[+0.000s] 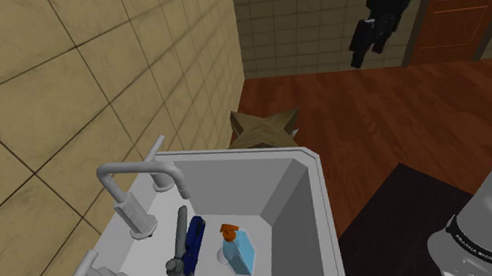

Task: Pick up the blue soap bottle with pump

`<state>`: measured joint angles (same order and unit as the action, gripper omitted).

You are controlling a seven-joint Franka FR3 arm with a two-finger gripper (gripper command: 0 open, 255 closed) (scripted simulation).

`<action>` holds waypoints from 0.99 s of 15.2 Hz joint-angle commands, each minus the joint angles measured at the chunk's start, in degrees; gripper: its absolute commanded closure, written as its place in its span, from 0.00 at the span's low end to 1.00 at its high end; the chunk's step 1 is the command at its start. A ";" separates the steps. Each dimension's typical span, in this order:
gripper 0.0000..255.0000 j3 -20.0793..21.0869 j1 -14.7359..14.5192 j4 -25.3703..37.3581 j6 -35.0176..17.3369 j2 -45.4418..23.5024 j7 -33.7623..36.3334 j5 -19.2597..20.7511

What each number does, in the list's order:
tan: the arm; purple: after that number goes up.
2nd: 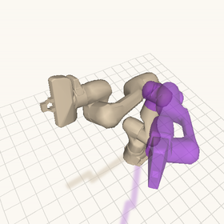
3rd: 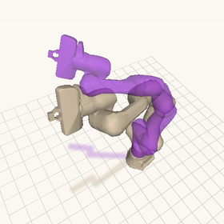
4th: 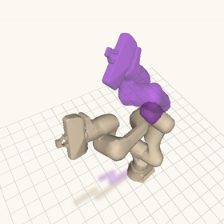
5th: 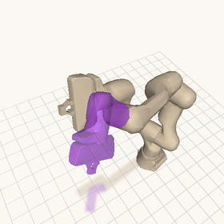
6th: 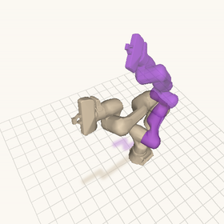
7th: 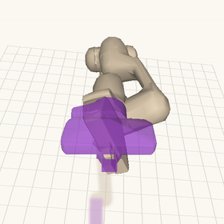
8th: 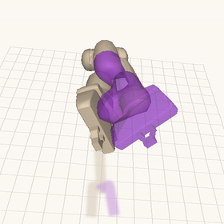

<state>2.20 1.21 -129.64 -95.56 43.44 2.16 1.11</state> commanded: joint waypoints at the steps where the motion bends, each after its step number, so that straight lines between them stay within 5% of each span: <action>1: 0.00 0.00 0.00 0.00 0.00 0.00 0.00 0.00; 15: 0.00 13.87 -4.58 -6.46 -16.94 -11.61 12.63 -4.92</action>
<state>14.68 -3.17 -136.36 -110.58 34.06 13.47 -3.66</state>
